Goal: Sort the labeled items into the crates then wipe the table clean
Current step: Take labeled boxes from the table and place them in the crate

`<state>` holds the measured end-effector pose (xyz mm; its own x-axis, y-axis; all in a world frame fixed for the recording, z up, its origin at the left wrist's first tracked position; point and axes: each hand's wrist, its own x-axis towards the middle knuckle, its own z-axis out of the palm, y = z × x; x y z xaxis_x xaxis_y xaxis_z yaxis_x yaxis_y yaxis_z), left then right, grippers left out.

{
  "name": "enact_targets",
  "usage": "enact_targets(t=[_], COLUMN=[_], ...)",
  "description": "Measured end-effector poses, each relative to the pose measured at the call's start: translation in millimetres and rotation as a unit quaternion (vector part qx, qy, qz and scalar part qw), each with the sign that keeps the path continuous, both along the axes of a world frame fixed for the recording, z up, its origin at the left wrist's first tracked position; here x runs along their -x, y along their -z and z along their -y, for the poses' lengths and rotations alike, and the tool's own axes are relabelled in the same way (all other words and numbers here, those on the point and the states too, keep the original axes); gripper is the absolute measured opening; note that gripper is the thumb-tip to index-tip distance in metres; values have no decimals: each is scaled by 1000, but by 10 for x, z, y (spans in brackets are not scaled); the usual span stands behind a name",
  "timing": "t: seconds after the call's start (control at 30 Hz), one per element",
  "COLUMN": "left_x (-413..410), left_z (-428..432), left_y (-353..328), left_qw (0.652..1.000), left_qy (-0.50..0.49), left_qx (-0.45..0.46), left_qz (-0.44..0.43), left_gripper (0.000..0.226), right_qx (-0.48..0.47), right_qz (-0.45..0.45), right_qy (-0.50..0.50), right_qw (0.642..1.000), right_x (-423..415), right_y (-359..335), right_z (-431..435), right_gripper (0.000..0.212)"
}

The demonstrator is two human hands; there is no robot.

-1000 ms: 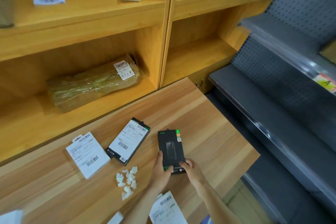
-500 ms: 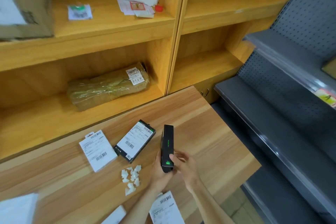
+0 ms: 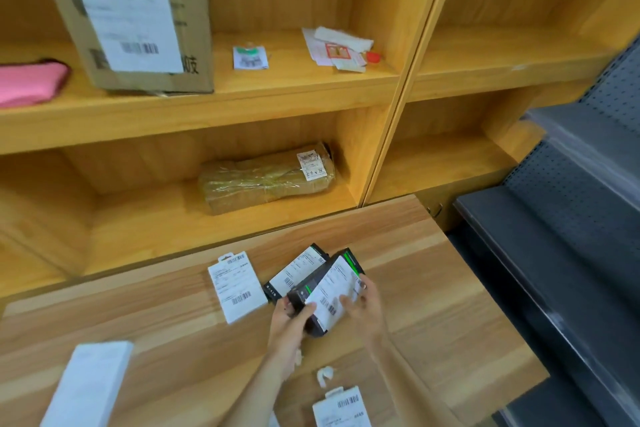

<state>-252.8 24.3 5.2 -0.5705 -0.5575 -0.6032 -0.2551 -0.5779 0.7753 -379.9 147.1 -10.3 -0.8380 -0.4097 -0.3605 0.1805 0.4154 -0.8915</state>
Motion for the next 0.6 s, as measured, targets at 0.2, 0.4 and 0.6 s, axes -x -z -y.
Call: enact_targets(t=[0.2, 0.4, 0.6], left_x=[-75, 12, 210], left_z=[308, 422, 420], left_y=[131, 233, 430], left_qw=[994, 998, 974], left_qy=[-51, -45, -14], left_qx=[-81, 16, 139], left_qz=[-48, 34, 179], left_gripper=[37, 48, 73], right_qx=[30, -17, -44], right_qz=[33, 19, -32], right_qy=[14, -20, -41], right_qw=[999, 999, 998], right_x=[235, 413, 570], right_y=[-38, 114, 463], right_z=[299, 513, 640], right_gripper=[49, 39, 46])
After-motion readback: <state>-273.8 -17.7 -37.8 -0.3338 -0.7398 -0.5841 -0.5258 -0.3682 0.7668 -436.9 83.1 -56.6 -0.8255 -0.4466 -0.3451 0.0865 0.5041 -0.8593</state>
